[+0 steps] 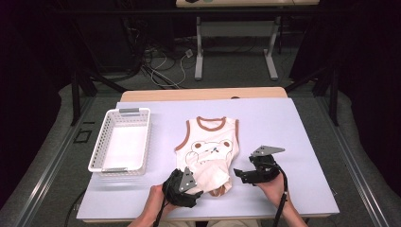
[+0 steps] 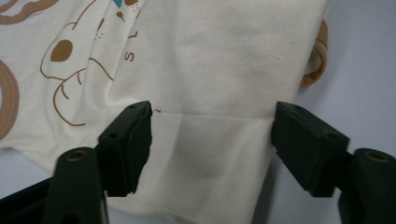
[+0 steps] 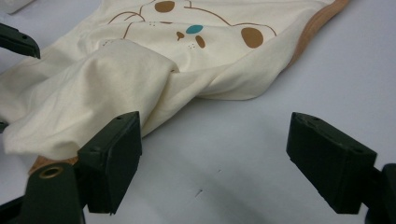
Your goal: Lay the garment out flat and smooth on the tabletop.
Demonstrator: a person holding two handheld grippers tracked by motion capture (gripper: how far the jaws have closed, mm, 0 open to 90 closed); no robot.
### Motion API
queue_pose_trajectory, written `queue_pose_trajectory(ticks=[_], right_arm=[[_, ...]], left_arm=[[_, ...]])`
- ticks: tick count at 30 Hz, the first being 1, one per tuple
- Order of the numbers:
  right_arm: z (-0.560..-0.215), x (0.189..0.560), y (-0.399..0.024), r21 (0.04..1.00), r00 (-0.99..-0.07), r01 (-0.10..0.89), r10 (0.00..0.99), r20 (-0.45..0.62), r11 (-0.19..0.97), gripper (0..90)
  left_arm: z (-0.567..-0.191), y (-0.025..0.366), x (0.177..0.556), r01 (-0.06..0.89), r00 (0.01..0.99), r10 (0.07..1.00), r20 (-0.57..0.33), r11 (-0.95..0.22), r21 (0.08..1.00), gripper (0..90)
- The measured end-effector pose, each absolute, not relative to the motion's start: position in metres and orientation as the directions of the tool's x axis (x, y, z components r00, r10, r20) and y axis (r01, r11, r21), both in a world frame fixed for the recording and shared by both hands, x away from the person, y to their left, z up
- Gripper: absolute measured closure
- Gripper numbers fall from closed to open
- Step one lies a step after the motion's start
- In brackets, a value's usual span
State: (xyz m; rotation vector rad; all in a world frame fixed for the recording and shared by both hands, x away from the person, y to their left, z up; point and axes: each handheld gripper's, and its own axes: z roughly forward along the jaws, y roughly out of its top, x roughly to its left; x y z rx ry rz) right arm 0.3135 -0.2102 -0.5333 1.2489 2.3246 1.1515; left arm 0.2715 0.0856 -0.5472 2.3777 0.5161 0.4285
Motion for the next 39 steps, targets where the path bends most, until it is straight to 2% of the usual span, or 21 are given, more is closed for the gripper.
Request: queue_pose_trajectory(ticks=[1,5,7,9,12,22,29,32,35,39], right_arm=[[-0.534,0.314,-0.210,0.748,-0.599,0.582,0.790,0.129,0.319,20.0],[-0.534,0.316,-0.210,0.747,-0.607,0.573,0.786,0.113,0.336,23.4],[-0.535,0.317,-0.210,0.749,-0.607,0.570,0.788,0.107,0.338,24.9],[-0.536,0.318,-0.208,0.742,-0.600,0.580,0.792,0.110,0.337,26.5],[-0.537,0.320,-0.208,0.733,-0.603,0.581,0.792,0.096,0.353,27.3],[-0.538,0.324,-0.214,0.735,-0.578,0.577,0.814,0.060,0.356,29.8],[-0.536,0.325,-0.214,0.748,-0.548,0.574,0.835,0.050,0.332,33.3],[-0.537,0.324,-0.210,0.750,-0.560,0.564,0.828,0.039,0.346,37.9],[-0.539,0.323,-0.204,0.748,-0.577,0.555,0.816,0.031,0.363,43.7],[-0.542,0.323,-0.190,0.748,-0.601,0.536,0.799,0.012,0.392,51.1]], left_arm=[[-0.549,0.085,0.272,0.243,0.869,0.462,0.177,-0.711,0.660,40.1],[-0.553,0.085,0.275,0.230,0.878,0.446,0.174,-0.712,0.663,64.2],[-0.554,0.086,0.277,0.225,0.884,0.436,0.165,-0.709,0.668,73.5],[-0.554,0.087,0.279,0.227,0.883,0.440,0.162,-0.704,0.673,80.5],[-0.552,0.091,0.282,0.242,0.876,0.458,0.151,-0.689,0.683,86.1],[-0.543,0.124,0.311,0.330,0.781,0.611,0.133,-0.583,0.743,87.0],[-0.551,0.137,0.326,0.417,0.698,0.703,0.134,-0.552,0.722,86.2],[-0.551,0.136,0.326,0.428,0.686,0.711,0.151,-0.564,0.706,83.5],[-0.548,0.136,0.326,0.435,0.691,0.707,0.148,-0.571,0.696,75.9],[-0.538,0.133,0.316,0.436,0.701,0.701,0.133,-0.568,0.698,52.4]])
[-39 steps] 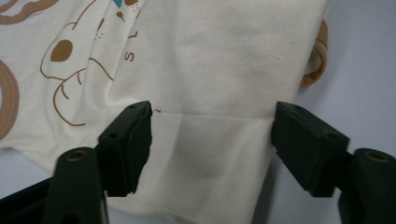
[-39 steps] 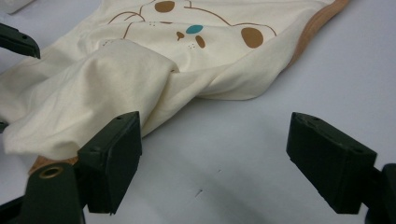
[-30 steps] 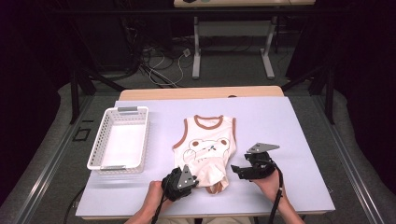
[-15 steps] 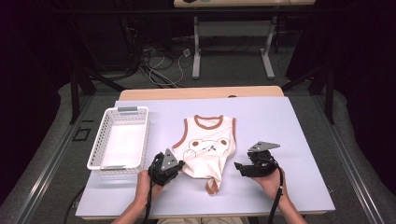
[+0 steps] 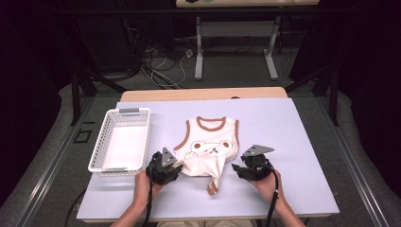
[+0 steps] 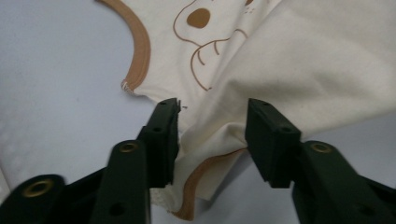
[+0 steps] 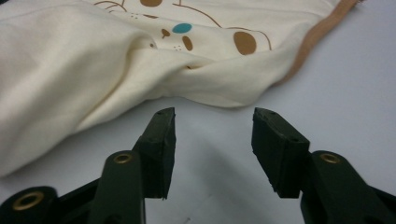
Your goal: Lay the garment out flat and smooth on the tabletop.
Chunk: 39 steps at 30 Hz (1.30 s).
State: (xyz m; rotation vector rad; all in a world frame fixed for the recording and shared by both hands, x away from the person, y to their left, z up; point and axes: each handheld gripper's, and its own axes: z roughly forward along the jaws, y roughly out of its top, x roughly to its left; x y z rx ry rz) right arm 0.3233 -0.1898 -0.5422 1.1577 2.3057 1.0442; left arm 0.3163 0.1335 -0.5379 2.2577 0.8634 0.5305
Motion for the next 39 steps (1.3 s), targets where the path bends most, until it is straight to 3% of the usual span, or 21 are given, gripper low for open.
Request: queue_pose_trajectory(ticks=[3,7,11,14,19,23,25,28,33,39], right_arm=[[-0.545,0.326,-0.180,0.743,-0.619,0.519,0.785,-0.014,0.422,55.0],[-0.548,0.331,-0.169,0.747,-0.630,0.499,0.776,-0.037,0.440,59.1],[-0.551,0.336,-0.161,0.734,-0.650,0.485,0.757,-0.061,0.476,59.4],[-0.554,0.340,-0.158,0.727,-0.655,0.486,0.753,-0.063,0.484,59.3],[-0.560,0.349,-0.160,0.712,-0.665,0.517,0.747,-0.015,0.475,62.6],[-0.562,0.352,-0.161,0.725,-0.667,0.515,0.745,0.004,0.457,76.0],[-0.562,0.352,-0.159,0.727,-0.670,0.508,0.742,-0.004,0.462,83.2],[-0.562,0.352,-0.156,0.732,-0.677,0.493,0.736,-0.017,0.470,90.0],[-0.558,0.348,-0.156,0.718,-0.675,0.485,0.736,-0.055,0.499,90.0],[-0.546,0.350,-0.168,0.751,-0.634,0.482,0.771,-0.057,0.452,89.8]], left_arm=[[-0.530,0.129,0.305,0.395,0.727,0.670,0.149,-0.587,0.707,38.8],[-0.526,0.114,0.287,0.330,0.802,0.581,0.138,-0.624,0.709,27.8],[-0.529,0.099,0.277,0.295,0.825,0.540,0.167,-0.663,0.688,25.6],[-0.537,0.096,0.282,0.295,0.817,0.548,0.182,-0.666,0.685,35.1],[-0.549,0.101,0.297,0.291,0.800,0.571,0.181,-0.635,0.716,58.5],[-0.552,0.105,0.305,0.300,0.802,0.576,0.158,-0.617,0.728,76.4],[-0.552,0.108,0.309,0.316,0.798,0.588,0.131,-0.595,0.739,81.1],[-0.551,0.114,0.316,0.339,0.791,0.604,0.100,-0.568,0.750,83.9],[-0.548,0.126,0.330,0.373,0.774,0.631,0.049,-0.518,0.770,84.6],[-0.551,0.135,0.343,0.436,0.728,0.685,0.030,-0.496,0.751,82.1]])
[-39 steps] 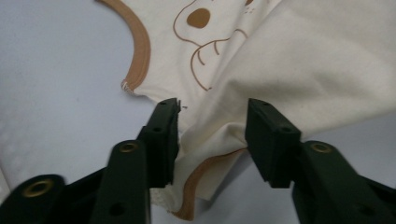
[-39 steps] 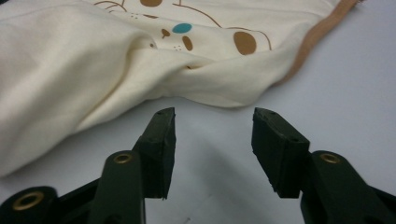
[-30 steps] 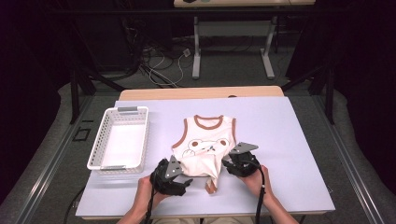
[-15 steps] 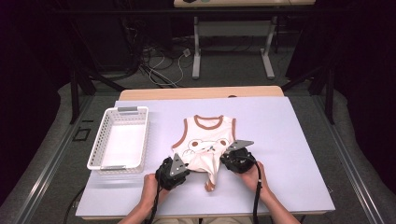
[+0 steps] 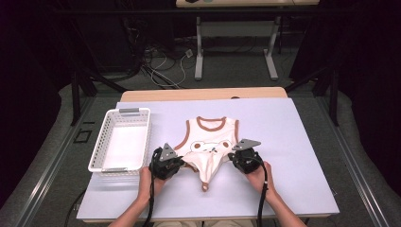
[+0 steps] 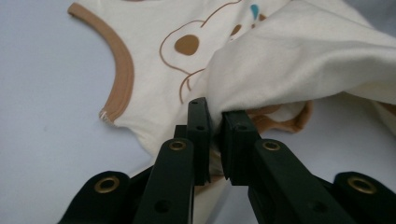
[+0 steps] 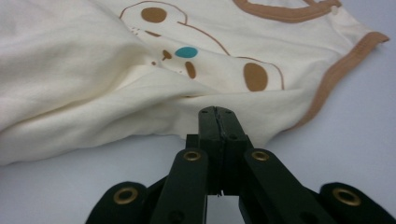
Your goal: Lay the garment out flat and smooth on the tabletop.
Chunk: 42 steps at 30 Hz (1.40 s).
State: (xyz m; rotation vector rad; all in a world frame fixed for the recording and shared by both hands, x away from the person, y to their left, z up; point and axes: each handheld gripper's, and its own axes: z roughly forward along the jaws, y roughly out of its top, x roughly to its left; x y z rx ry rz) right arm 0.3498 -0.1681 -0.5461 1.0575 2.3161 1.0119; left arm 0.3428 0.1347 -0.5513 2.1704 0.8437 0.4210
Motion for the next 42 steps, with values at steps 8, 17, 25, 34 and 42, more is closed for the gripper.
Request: queue_pose_trajectory(ticks=[8,17,25,34,42], right_arm=[[-0.561,0.357,-0.170,0.746,-0.607,0.546,0.794,0.039,0.381,46.4],[-0.568,0.356,-0.157,0.764,-0.628,0.502,0.778,0.000,0.405,59.8],[-0.566,0.363,-0.156,0.750,-0.645,0.510,0.764,0.009,0.422,85.2],[-0.558,0.359,-0.156,0.741,-0.641,0.490,0.766,-0.051,0.459,90.0],[-0.532,0.356,-0.185,0.768,-0.585,0.487,0.809,-0.066,0.415,90.0]], left_arm=[[-0.553,0.136,0.346,0.452,0.712,0.701,0.038,-0.499,0.740,74.3],[-0.554,0.133,0.343,0.440,0.728,0.684,0.056,-0.528,0.727,77.0],[-0.558,0.133,0.342,0.435,0.740,0.670,0.048,-0.533,0.726,82.2],[-0.556,0.137,0.342,0.426,0.752,0.658,0.031,-0.521,0.739,84.4],[-0.550,0.141,0.341,0.404,0.766,0.642,0.022,-0.509,0.760,84.0]])
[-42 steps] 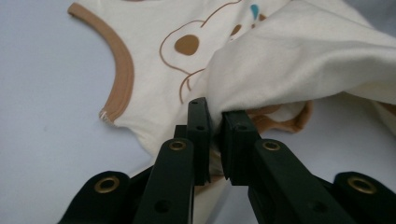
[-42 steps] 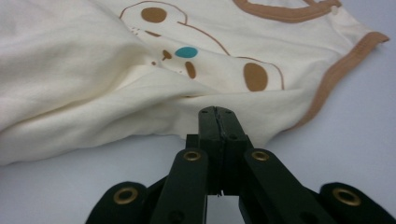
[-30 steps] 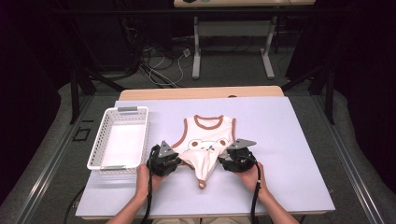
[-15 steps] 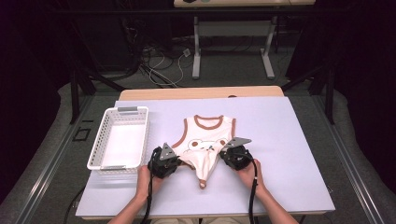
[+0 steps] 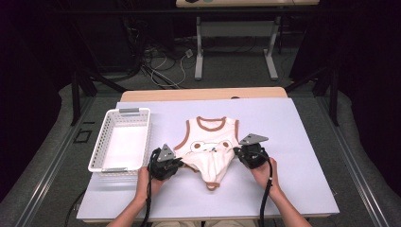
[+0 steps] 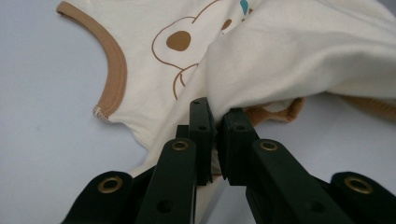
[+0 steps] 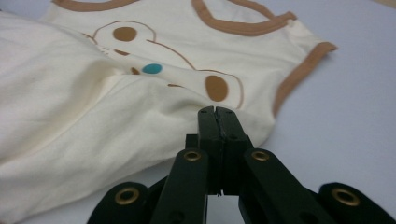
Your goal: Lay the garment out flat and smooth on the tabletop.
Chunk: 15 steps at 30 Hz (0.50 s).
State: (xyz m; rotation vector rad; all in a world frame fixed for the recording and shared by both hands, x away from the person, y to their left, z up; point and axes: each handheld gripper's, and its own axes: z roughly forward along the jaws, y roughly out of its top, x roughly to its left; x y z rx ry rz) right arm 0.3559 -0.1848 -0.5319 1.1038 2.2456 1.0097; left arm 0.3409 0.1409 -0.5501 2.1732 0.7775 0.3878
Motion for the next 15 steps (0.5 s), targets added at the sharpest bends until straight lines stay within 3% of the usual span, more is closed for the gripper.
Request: queue_pose_trajectory(ticks=[5,8,12,15], right_arm=[[-0.538,0.362,-0.197,0.742,-0.500,0.513,0.853,-0.150,0.431,90.0],[-0.550,0.367,-0.197,0.711,-0.499,0.549,0.855,-0.141,0.438,89.4],[-0.546,0.363,-0.190,0.696,-0.538,0.534,0.828,-0.159,0.481,82.0],[-0.534,0.351,-0.185,0.721,-0.598,0.488,0.790,-0.134,0.492,71.9]], left_arm=[[-0.550,0.142,0.343,0.411,0.754,0.656,0.031,-0.508,0.757,82.8],[-0.552,0.141,0.343,0.419,0.751,0.660,0.033,-0.515,0.748,79.9],[-0.550,0.141,0.343,0.428,0.750,0.660,0.042,-0.532,0.731,68.6],[-0.546,0.142,0.337,0.449,0.739,0.673,0.032,-0.527,0.722,52.5]])
